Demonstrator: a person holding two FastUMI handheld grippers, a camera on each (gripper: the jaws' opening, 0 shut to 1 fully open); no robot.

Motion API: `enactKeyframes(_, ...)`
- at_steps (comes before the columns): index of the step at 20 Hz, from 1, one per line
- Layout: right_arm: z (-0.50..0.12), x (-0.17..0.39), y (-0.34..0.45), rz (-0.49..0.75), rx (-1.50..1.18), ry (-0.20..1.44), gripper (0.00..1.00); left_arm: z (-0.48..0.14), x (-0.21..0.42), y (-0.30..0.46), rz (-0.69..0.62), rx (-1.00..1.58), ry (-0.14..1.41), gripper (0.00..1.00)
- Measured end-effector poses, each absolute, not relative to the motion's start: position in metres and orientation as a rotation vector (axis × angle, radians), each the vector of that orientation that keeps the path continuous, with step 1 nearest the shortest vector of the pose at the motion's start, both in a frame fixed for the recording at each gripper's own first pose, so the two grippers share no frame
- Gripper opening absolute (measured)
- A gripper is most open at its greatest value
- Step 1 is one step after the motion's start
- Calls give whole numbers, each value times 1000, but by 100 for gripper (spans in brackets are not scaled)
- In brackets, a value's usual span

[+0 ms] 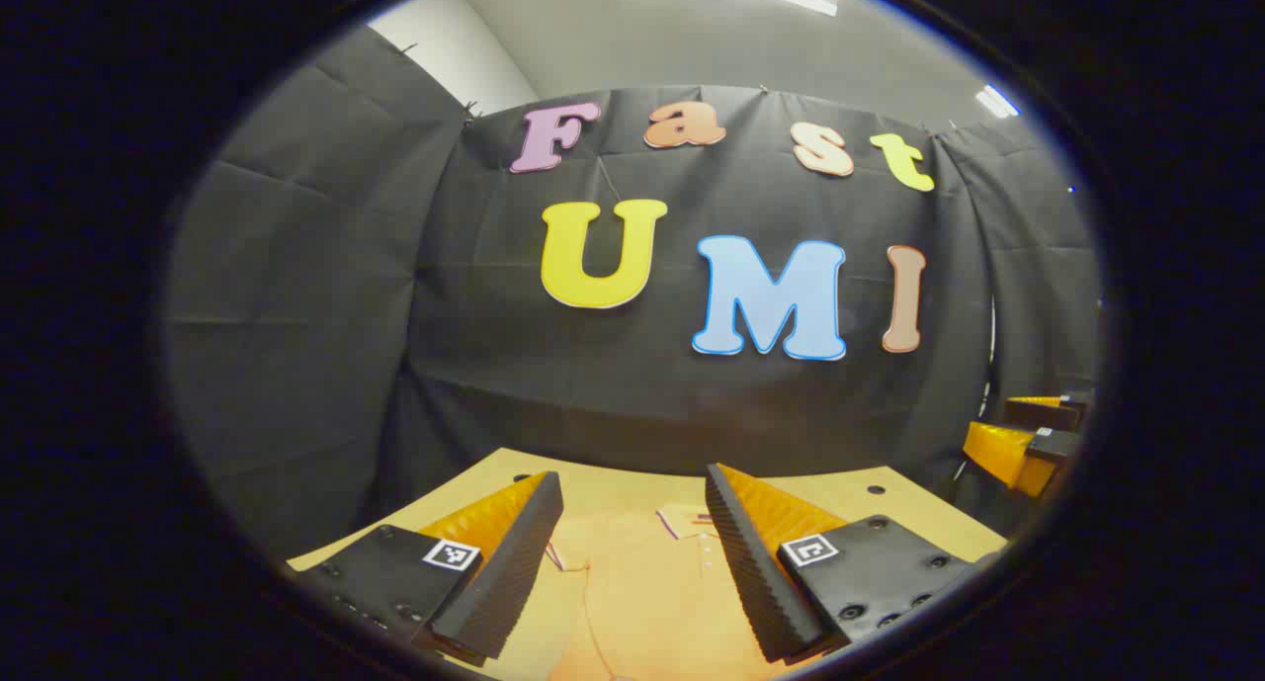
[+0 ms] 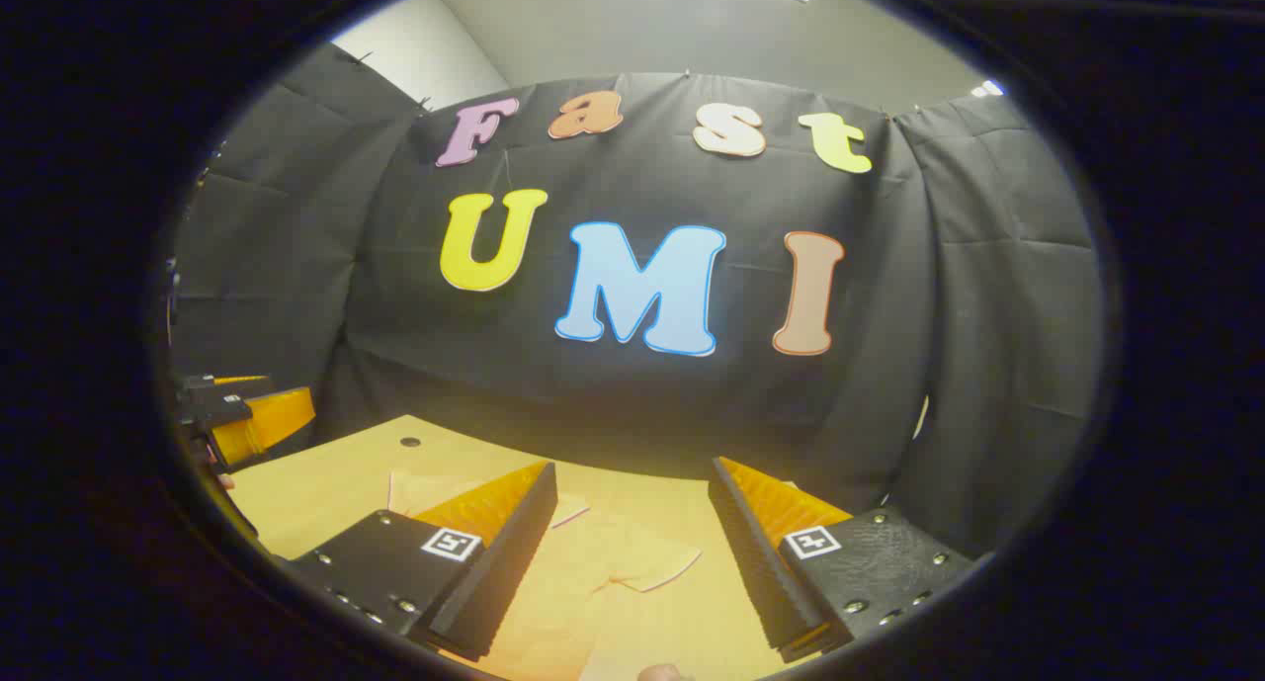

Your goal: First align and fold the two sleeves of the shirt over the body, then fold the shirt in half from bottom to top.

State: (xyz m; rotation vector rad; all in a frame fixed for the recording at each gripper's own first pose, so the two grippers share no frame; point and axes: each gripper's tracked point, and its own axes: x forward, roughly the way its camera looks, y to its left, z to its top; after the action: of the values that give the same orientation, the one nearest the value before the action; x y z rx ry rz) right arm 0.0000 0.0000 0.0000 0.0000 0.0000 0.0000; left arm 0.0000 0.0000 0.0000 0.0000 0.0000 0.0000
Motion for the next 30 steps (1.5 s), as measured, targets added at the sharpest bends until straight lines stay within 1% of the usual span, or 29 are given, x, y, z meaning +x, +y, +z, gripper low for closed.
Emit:
enactKeyframes(1, -3, 5, -2, 0, -10, -3, 96, 3, 7, -1, 5, -10, -11, 95)
enactKeyframes(2, -2, 9, -3, -1, -14, -13, 96, 7, 13, 1, 8, -15, -23, 94)
enactKeyframes(4, -5, 16, -6, -20, -14, -7, 96, 9, 27, -1, 8, -6, -18, 95)
enactKeyframes(7, -5, 22, -4, -50, 9, -6, 96, 22, 44, -6, -34, 13, -38, 95)
enactKeyframes(8, -8, 23, -2, -65, 16, 16, 96, 21, 50, -9, -51, 18, -25, 93)
enactKeyframes(11, -10, 27, 6, -81, 53, 15, 96, 21, 65, -11, -94, 34, -22, 94)
enactKeyframes(15, -23, 30, 8, -112, 90, 60, 96, 17, 71, -12, -128, 29, -16, 94)
enactKeyframes(23, -35, 49, 9, -119, 86, 108, 96, 10, 76, -1, -112, 18, 0, 93)
enactKeyframes(24, -38, 54, 9, -117, 91, 119, 96, 7, 78, 2, -107, 26, 1, 95)
enactKeyframes(25, -43, 60, 6, -124, 96, 132, 96, 4, 78, 4, -107, 29, 3, 93)
enactKeyframes(27, -56, 75, 1, -129, 117, 168, 96, -1, 78, 9, -107, 26, 17, 95)
enactKeyframes(28, -63, 82, -1, -131, 127, 191, 97, -3, 79, 10, -102, 24, 24, 93)
enactKeyframes(30, -81, 97, -8, -141, 141, 240, 96, -9, 81, 11, -97, 24, 43, 93)
